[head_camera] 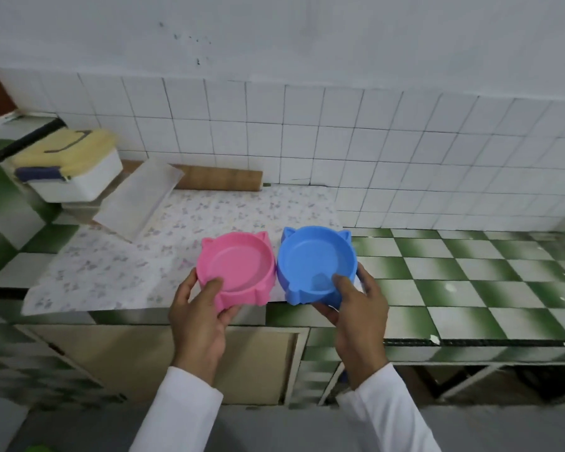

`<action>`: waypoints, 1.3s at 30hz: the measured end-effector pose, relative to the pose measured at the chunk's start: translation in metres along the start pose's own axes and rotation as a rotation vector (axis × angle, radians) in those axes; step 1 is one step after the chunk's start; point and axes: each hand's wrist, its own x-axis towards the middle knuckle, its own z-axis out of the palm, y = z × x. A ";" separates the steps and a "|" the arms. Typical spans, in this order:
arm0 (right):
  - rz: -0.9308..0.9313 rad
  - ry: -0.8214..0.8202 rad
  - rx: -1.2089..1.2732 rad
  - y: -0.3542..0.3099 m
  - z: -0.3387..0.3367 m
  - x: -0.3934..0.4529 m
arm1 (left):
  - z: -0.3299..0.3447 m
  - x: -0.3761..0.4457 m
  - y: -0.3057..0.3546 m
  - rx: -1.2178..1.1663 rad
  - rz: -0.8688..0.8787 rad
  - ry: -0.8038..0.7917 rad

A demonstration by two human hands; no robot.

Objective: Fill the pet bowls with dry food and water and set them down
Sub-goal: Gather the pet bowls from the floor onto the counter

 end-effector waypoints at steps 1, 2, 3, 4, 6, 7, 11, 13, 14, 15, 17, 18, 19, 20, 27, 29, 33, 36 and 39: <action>-0.002 0.015 0.011 -0.006 -0.011 0.005 | 0.010 -0.005 -0.008 0.009 -0.006 -0.015; -0.003 0.034 0.020 -0.012 -0.023 0.010 | 0.021 -0.010 -0.017 0.017 -0.013 -0.027; -0.003 0.054 0.023 -0.018 -0.033 0.014 | 0.030 -0.014 -0.025 0.026 -0.021 -0.033; -0.006 0.077 0.025 -0.024 -0.046 0.018 | 0.041 -0.019 -0.035 0.036 -0.031 -0.042; -0.018 0.121 0.029 -0.036 -0.071 0.027 | 0.060 -0.028 -0.055 0.048 -0.056 -0.063; -0.028 0.142 0.033 -0.042 -0.085 0.031 | 0.070 -0.033 -0.066 0.054 -0.069 -0.082; -0.049 0.224 0.049 -0.061 -0.136 0.043 | 0.104 -0.050 -0.109 0.088 -0.109 -0.137; -0.051 0.258 0.060 -0.070 -0.160 0.049 | 0.120 -0.059 -0.128 0.100 -0.136 -0.158; -0.053 0.276 0.064 -0.073 -0.172 0.052 | 0.128 -0.063 -0.138 0.111 -0.151 -0.165; -0.057 0.298 0.065 -0.078 -0.184 0.055 | 0.137 -0.068 -0.148 0.124 -0.169 -0.174; -0.063 0.347 0.072 -0.085 -0.206 0.061 | 0.152 -0.078 -0.166 0.142 -0.196 -0.197; -0.063 0.366 0.079 -0.087 -0.215 0.063 | 0.158 -0.081 -0.173 0.146 -0.209 -0.215; -0.067 0.391 0.086 -0.090 -0.227 0.066 | 0.166 -0.085 -0.183 0.154 -0.226 -0.238; -0.072 0.413 0.090 -0.093 -0.237 0.068 | 0.174 -0.089 -0.191 0.166 -0.240 -0.262; -0.105 0.531 0.145 -0.109 -0.293 0.076 | 0.212 -0.107 -0.242 0.264 -0.304 -0.367; -0.110 0.561 0.147 -0.112 -0.304 0.081 | 0.221 -0.108 -0.253 0.281 -0.309 -0.386; -0.112 0.611 0.164 -0.119 -0.323 0.095 | 0.242 -0.113 -0.274 0.308 -0.330 -0.453; -0.105 0.627 0.180 -0.124 -0.335 0.110 | 0.258 -0.110 -0.289 0.321 -0.340 -0.478; -0.106 0.647 0.177 -0.131 -0.344 0.129 | 0.277 -0.101 -0.306 0.349 -0.348 -0.484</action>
